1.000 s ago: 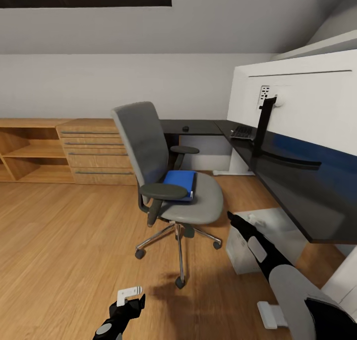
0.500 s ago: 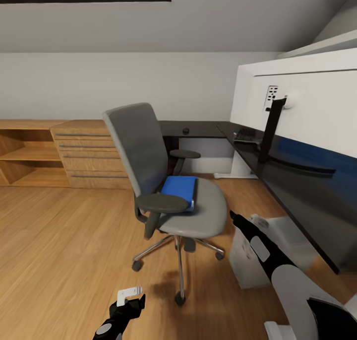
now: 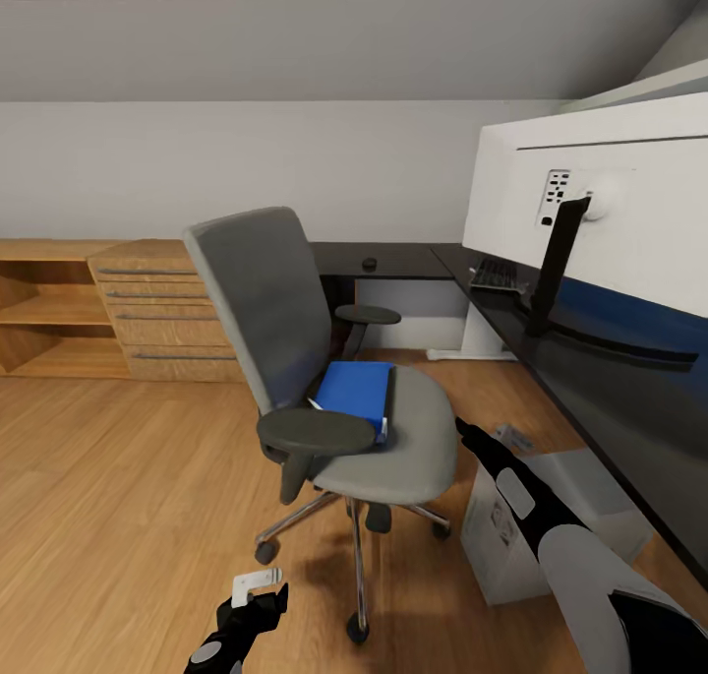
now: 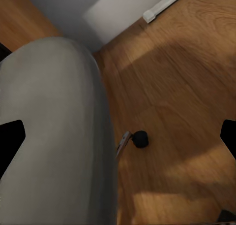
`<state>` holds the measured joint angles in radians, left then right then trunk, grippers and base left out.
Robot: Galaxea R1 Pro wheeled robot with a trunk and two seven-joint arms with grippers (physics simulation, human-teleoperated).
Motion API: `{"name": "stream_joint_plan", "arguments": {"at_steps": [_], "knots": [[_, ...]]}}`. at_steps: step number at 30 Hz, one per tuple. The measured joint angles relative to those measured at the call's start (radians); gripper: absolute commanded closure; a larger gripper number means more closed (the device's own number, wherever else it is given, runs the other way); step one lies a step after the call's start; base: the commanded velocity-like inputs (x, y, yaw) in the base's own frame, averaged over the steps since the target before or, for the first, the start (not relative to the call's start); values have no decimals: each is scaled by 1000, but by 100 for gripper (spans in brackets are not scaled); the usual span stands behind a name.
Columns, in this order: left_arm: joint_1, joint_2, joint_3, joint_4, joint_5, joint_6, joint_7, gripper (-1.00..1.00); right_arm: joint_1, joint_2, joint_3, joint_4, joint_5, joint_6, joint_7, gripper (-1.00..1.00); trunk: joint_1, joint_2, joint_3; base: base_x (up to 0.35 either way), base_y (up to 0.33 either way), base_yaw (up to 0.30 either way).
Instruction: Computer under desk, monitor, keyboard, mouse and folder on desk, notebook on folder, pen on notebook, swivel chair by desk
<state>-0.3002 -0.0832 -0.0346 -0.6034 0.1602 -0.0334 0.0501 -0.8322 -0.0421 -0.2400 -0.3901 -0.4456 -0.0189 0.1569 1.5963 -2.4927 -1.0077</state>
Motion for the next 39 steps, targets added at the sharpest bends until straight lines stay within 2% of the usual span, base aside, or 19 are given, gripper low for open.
{"name": "stream_joint_plan", "arguments": {"at_steps": [26,39], "knots": [[0,0,0,0,0,-1,0,-100,0,5,1,-4,0,-1,0,-100,0,0,0,2,0,0],[0,0,0,0,0,0,0,-100,0,5,2,-5,0,-1,0,-100,0,0,0,-166,0,0]]}}
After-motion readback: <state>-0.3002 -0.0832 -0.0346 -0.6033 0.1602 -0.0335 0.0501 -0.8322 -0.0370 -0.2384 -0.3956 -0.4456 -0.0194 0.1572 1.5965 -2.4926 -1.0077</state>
